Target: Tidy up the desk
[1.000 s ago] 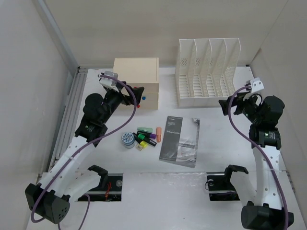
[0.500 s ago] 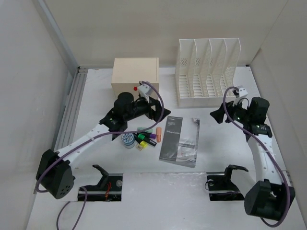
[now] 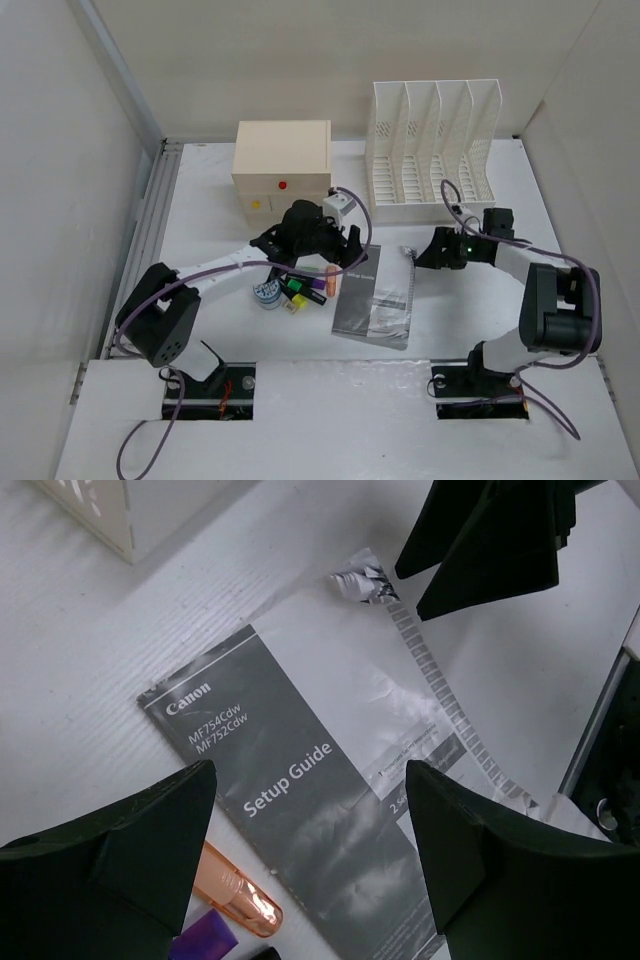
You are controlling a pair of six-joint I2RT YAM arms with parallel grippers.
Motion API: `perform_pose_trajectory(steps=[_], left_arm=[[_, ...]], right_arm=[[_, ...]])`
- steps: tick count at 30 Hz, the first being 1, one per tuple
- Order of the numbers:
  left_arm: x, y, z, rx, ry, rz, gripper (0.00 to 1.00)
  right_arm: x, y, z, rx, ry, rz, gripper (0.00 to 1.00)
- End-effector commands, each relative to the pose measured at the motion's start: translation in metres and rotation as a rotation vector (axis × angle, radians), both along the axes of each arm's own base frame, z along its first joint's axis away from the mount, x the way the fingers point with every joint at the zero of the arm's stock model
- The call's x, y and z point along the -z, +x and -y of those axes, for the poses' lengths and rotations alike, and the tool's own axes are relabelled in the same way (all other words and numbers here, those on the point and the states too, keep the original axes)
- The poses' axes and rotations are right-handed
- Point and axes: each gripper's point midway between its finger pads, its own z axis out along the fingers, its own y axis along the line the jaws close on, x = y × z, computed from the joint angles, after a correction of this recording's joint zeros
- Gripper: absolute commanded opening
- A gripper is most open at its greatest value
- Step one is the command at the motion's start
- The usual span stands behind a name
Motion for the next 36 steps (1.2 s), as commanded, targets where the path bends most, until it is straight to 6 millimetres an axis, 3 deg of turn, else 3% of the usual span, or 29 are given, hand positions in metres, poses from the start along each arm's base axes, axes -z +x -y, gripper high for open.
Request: perform_pose_trajectory(steps=[1,10,13,19,24,29,32,33,36], left_arm=[[-0.014,0.009,0.012,-0.001,-0.019,0.047,0.73],[0.033,0.006,0.022,0.004,0.079,-0.033,0.69],[0.049,0.004,0.023,-0.009,0.138,-0.039,0.66],[0.082,0.003,0.017,-0.037,0.247,-0.078,0.55],[0.106,-0.006,0.026,-0.011,0.312,-0.120,0.50],[0.127,-0.021,0.030,0.037,0.356,-0.178,0.47],[0.137,-0.027,0.034,0.080,0.363,-0.212,0.46],[0.136,-0.031,0.036,0.101,0.351,-0.224,0.46],[0.139,-0.033,0.041,0.114,0.347,-0.252,0.45]], right_arm=[[-0.009,0.012,-0.019,-0.065,0.033,0.072,0.85],[0.008,0.013,-0.055,-0.123,0.052,0.018,0.86],[0.018,0.013,-0.056,-0.116,0.042,-0.010,0.86],[0.014,0.016,-0.060,-0.122,0.046,0.002,0.86],[0.016,0.014,-0.064,-0.139,0.071,-0.007,0.83],[0.018,0.005,-0.076,-0.188,0.103,-0.030,0.72],[0.013,0.002,-0.086,-0.228,0.122,-0.023,0.59],[0.011,0.001,-0.087,-0.236,0.133,-0.023,0.54],[0.009,-0.001,-0.092,-0.259,0.152,-0.024,0.26]])
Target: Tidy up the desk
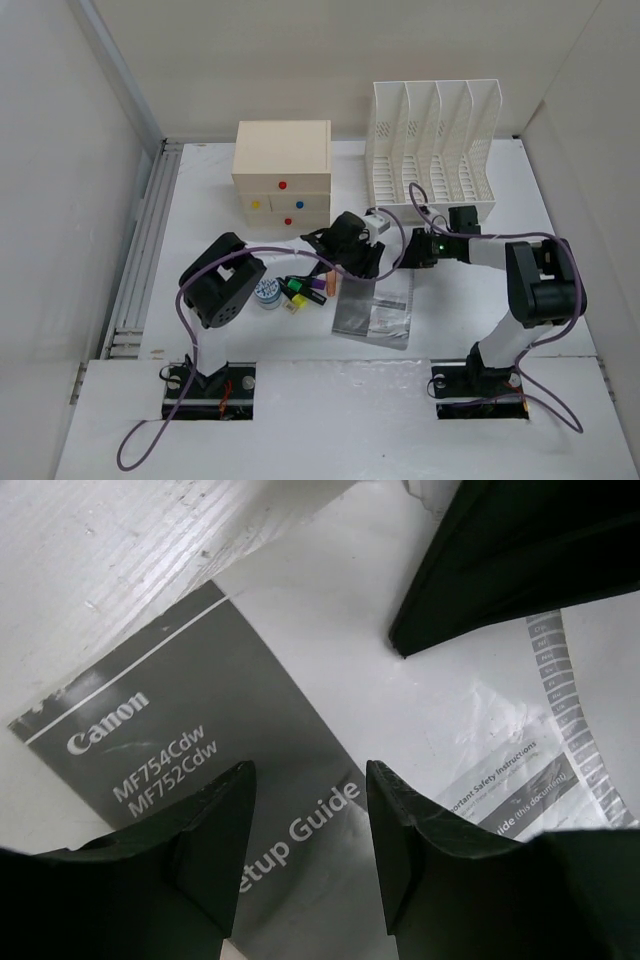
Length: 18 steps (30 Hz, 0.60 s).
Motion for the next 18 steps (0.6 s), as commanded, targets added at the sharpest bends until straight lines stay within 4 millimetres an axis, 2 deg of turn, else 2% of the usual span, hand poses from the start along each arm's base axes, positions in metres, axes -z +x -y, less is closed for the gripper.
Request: perform_pose_trajectory(steps=[1,3,4,5,6,7,8,9,10,11,12,13,15,16,17,18], left_arm=[[0.031,-0.030,-0.008,0.059,0.073,-0.134,0.45],[0.031,-0.030,-0.008,0.059,0.073,-0.134,0.45],[0.032,-0.031,-0.010,0.058,0.080,-0.140,0.45],[0.025,-0.028,-0.006,0.059,0.065,-0.127,0.45],[0.020,-0.027,-0.005,0.059,0.056,-0.119,0.47],[0.013,-0.024,-0.005,0.059,0.051,-0.096,0.49],[-0.005,-0.021,-0.003,0.053,0.023,-0.063,0.51],[-0.018,-0.019,-0.001,0.053,0.004,-0.046,0.60],[-0.036,-0.016,0.002,0.061,-0.020,-0.015,0.63],[-0.052,-0.015,0.003,0.061,-0.043,0.006,0.65],[-0.090,-0.014,0.007,0.071,-0.113,0.058,0.67],[-0.109,-0.017,0.007,0.080,-0.148,0.081,0.70],[-0.148,-0.014,0.001,0.075,-0.232,0.123,0.71],[-0.183,-0.012,-0.009,0.064,-0.291,0.177,0.73],[-0.199,-0.011,-0.015,0.049,-0.321,0.196,0.74],[-0.212,-0.010,-0.021,0.040,-0.346,0.224,0.74]], right_arm=[[-0.018,-0.004,-0.019,-0.083,0.074,0.027,0.10],[-0.026,-0.002,-0.017,-0.079,0.083,0.049,0.00],[-0.030,0.002,-0.012,-0.063,0.083,0.064,0.00],[-0.042,0.007,-0.010,-0.059,0.094,0.100,0.00],[-0.041,0.007,-0.006,-0.046,0.093,0.089,0.00],[-0.054,0.011,-0.002,-0.044,0.098,0.130,0.00],[-0.061,0.015,0.006,-0.029,0.090,0.153,0.00],[-0.066,0.009,0.006,-0.037,0.083,0.135,0.00],[-0.084,0.018,0.014,-0.044,0.046,0.218,0.00],[-0.091,0.018,0.016,-0.056,0.026,0.239,0.00],[-0.098,0.018,0.018,-0.067,0.003,0.260,0.00],[-0.111,0.015,0.019,-0.090,-0.012,0.280,0.00],[-0.133,0.014,0.023,-0.086,-0.051,0.343,0.00],[-0.141,0.010,0.023,-0.091,-0.055,0.358,0.00],[-0.162,0.011,0.025,-0.083,-0.068,0.421,0.00],[-0.172,0.012,0.027,-0.070,-0.085,0.451,0.00]])
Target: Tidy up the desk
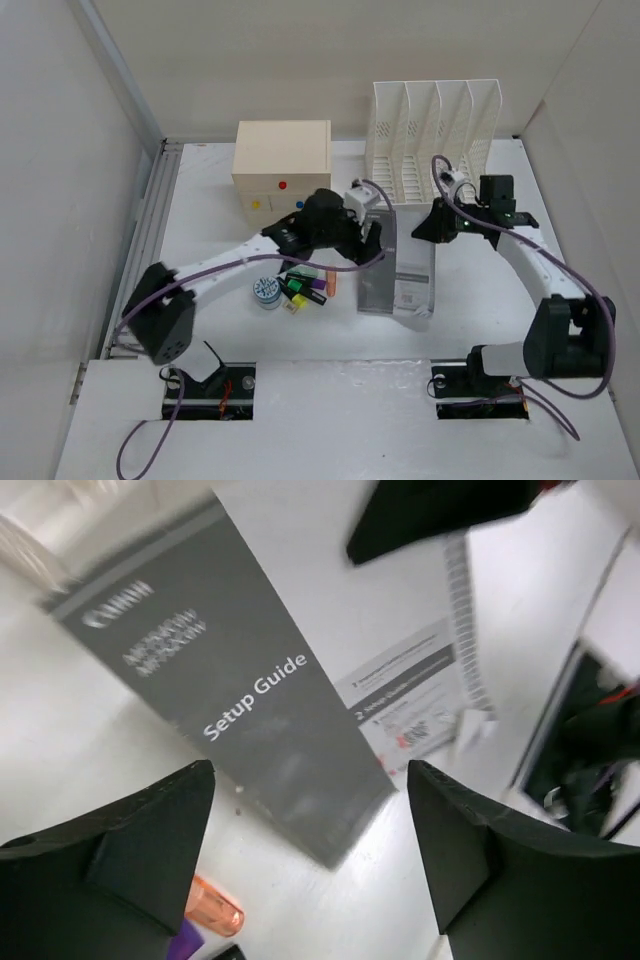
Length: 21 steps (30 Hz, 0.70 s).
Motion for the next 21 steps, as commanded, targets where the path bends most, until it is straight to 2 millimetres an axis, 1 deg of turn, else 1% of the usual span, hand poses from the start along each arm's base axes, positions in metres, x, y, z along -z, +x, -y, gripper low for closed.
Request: perform_pose_trajectory(steps=[1,2,3,4,5,6,7,8,9,10,11,13,15,16,17,18,19,20,21], left_arm=[[-0.118,0.004,-0.023,-0.027,-0.222,0.181,0.76],[-0.127,0.003,-0.030,-0.036,-0.238,0.199,0.76],[-0.139,0.006,-0.039,-0.064,-0.250,0.238,0.79],[-0.148,0.006,-0.046,-0.081,-0.268,0.263,0.80],[-0.166,0.006,-0.062,-0.112,-0.304,0.309,0.80],[-0.173,0.006,-0.070,-0.133,-0.319,0.332,0.82],[-0.182,0.009,-0.078,-0.167,-0.337,0.364,0.83],[-0.190,0.008,-0.092,-0.197,-0.356,0.394,0.86],[-0.193,0.008,-0.098,-0.216,-0.365,0.411,0.86],[-0.197,0.008,-0.103,-0.239,-0.374,0.428,0.87],[-0.206,0.004,-0.110,-0.252,-0.397,0.455,0.87],[-0.205,0.005,-0.116,-0.273,-0.395,0.462,0.89],[-0.206,0.005,-0.121,-0.295,-0.392,0.466,0.89],[-0.212,0.002,-0.124,-0.293,-0.398,0.484,0.89],[-0.212,0.005,-0.127,-0.319,-0.393,0.489,0.89],[-0.212,0.003,-0.132,-0.330,-0.389,0.501,0.89],[-0.212,0.004,-0.133,-0.339,-0.387,0.503,0.89],[-0.213,0.003,-0.137,-0.349,-0.390,0.509,0.90],[-0.210,0.006,-0.141,-0.372,-0.372,0.514,0.90]], right_arm=[[-0.065,-0.003,0.001,-0.036,-0.023,0.191,0.00],[-0.087,0.001,0.003,-0.030,-0.038,0.250,0.00],[-0.108,0.001,0.005,-0.019,-0.047,0.313,0.00],[-0.121,0.003,0.007,-0.003,-0.062,0.342,0.00],[-0.135,0.003,0.006,0.001,-0.071,0.378,0.00],[-0.162,0.007,0.007,0.020,-0.066,0.432,0.00],[-0.176,0.011,0.009,0.043,-0.074,0.460,0.00],[-0.190,0.014,0.011,0.062,-0.073,0.496,0.00],[-0.214,0.016,0.011,0.082,-0.061,0.541,0.00],[-0.225,0.018,0.013,0.103,-0.058,0.567,0.00],[-0.235,0.023,0.016,0.138,-0.062,0.591,0.00],[-0.263,0.031,0.020,0.188,-0.051,0.662,0.00],[-0.278,0.042,0.026,0.254,-0.056,0.698,0.00],[-0.292,0.047,0.031,0.299,-0.045,0.739,0.00],[-0.296,0.055,0.036,0.340,-0.049,0.752,0.00],[-0.307,0.064,0.042,0.406,-0.056,0.792,0.00],[-0.312,0.069,0.049,0.450,-0.067,0.811,0.00],[-0.311,0.080,0.051,0.477,-0.076,0.810,0.00],[-0.314,0.088,0.063,0.553,-0.100,0.817,0.00]])
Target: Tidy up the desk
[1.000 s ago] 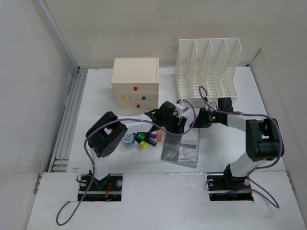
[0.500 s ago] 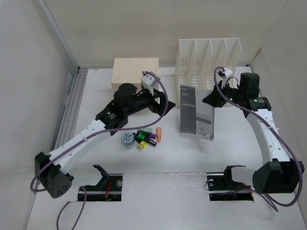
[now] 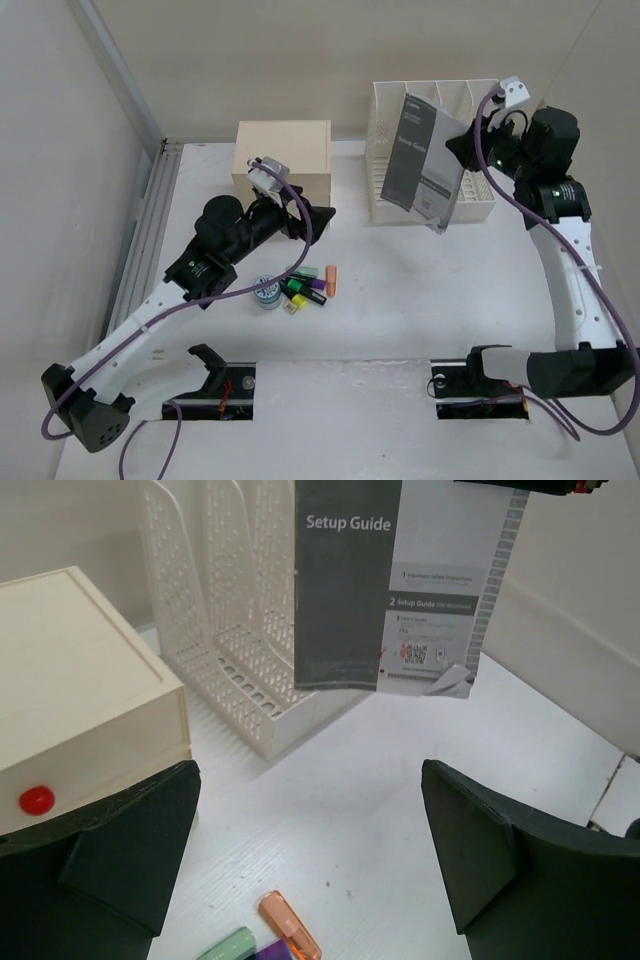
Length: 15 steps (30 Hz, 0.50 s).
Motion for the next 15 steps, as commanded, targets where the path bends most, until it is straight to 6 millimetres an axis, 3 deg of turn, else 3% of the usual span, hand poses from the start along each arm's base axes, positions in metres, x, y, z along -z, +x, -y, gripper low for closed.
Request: perform_pose_trajectory(steps=[1,2,7,9,11,15], left_arm=[[-0.018,0.001,-0.021,-0.087,-0.029,0.067,0.91],[-0.020,-0.001,-0.025,-0.101,-0.034,0.071,0.91],[-0.012,0.004,-0.044,-0.200,-0.023,0.070,0.93],[-0.014,0.002,-0.049,-0.211,-0.030,0.077,0.94],[-0.009,0.003,-0.050,-0.220,-0.024,0.070,0.94],[-0.009,0.003,-0.050,-0.220,-0.024,0.070,0.94]], right_arm=[[-0.075,0.034,0.025,0.217,0.043,0.249,0.00],[-0.082,0.039,0.028,0.244,0.038,0.276,0.00],[-0.074,0.075,0.053,0.413,-0.004,0.272,0.00],[-0.078,0.083,0.055,0.422,-0.009,0.289,0.00],[-0.063,0.101,0.055,0.431,-0.016,0.267,0.00],[-0.056,0.114,0.052,0.435,-0.017,0.262,0.00]])
